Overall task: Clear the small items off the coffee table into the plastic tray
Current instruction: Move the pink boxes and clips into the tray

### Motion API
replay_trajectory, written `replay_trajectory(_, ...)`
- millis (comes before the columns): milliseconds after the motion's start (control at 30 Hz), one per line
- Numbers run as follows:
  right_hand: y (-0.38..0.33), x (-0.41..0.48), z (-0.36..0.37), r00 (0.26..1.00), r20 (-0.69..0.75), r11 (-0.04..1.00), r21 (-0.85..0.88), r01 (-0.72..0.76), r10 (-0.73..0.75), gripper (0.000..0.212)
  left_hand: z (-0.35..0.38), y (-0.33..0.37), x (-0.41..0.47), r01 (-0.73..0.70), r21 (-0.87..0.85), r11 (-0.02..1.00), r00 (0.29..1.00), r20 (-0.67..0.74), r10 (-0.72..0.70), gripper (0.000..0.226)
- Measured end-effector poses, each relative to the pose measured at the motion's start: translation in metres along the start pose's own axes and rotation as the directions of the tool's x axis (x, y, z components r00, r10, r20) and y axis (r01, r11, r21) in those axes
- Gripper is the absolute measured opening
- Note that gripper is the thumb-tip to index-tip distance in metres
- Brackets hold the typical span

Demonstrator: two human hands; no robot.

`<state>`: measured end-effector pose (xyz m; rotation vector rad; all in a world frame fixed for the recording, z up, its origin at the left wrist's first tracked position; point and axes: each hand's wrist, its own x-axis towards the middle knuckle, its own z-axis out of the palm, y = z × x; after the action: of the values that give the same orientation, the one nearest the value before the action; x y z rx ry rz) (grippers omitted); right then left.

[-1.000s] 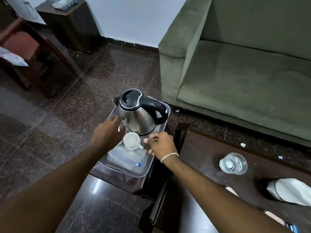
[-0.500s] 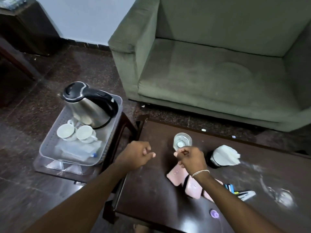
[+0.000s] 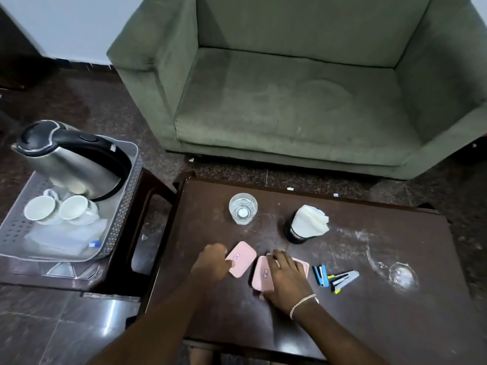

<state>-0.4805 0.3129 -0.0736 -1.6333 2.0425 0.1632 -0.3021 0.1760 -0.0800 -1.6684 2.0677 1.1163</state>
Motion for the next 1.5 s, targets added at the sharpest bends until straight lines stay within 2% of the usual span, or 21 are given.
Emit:
replay_trajectory(67,-0.003,0.000,0.008,0.999,0.039,0.999,-0.048,0.017,-0.015,0.113,0.010,-0.002,-0.001,0.054,-0.014,0.998,0.998,-0.017,-0.054,0.038)
replay_trajectory(167,-0.009,0.003,0.019,1.000,0.026,0.997,-0.082,0.000,0.002,0.113,0.022,-0.007,0.000,0.094,-0.132,0.987,0.994,-0.047,-0.101,0.030)
replay_trajectory(300,-0.014,0.007,0.019,0.999,-0.024,0.998,-0.038,-0.043,0.042,0.104,0.024,-0.013,0.001,0.101,-0.344,0.934,0.990,-0.057,-0.128,0.015)
replay_trajectory(433,-0.031,-0.002,0.004,0.992,-0.057,0.991,0.074,-0.107,0.111,0.104,-0.001,-0.029,-0.014,0.048,-0.349,0.936,0.988,-0.122,-0.096,0.015)
replay_trajectory(567,-0.082,0.000,-0.031,0.995,-0.092,0.989,0.143,-0.036,0.049,0.109,-0.062,-0.062,-0.040,-0.103,-0.406,0.908,0.965,-0.261,-0.007,0.021)
replay_trajectory(667,-0.142,0.013,-0.061,0.989,-0.141,0.970,0.231,0.080,-0.048,0.111,-0.126,-0.104,-0.061,-0.162,-0.430,0.888,0.934,-0.359,-0.003,0.017)
replay_trajectory(833,-0.247,0.047,-0.097,0.941,-0.245,0.900,0.314,0.304,-0.233,0.098,-0.216,-0.182,-0.089,-0.092,-0.369,0.925,0.836,-0.533,-0.129,0.019)
replay_trajectory(933,-0.300,0.071,-0.106,0.912,-0.285,0.856,0.345,0.384,-0.295,0.089,-0.250,-0.225,-0.098,0.029,-0.401,0.916,0.828,-0.503,-0.246,0.020)
replay_trajectory(1067,-0.352,0.106,-0.108,0.900,-0.253,0.862,0.284,0.421,-0.356,0.084,-0.279,-0.265,-0.098,0.231,-0.285,0.930,0.825,-0.449,-0.342,0.021)
replay_trajectory(1300,-0.398,0.154,-0.091,0.930,-0.089,0.933,0.018,0.358,-0.355,0.080,-0.292,-0.277,-0.067,0.293,-0.175,0.940,0.888,-0.314,-0.335,0.016)
replay_trajectory(1500,-0.400,0.161,-0.077,0.933,-0.051,0.932,-0.102,0.349,-0.355,0.094,-0.278,-0.289,-0.046,0.345,-0.158,0.925,0.893,-0.248,-0.375,0.019)
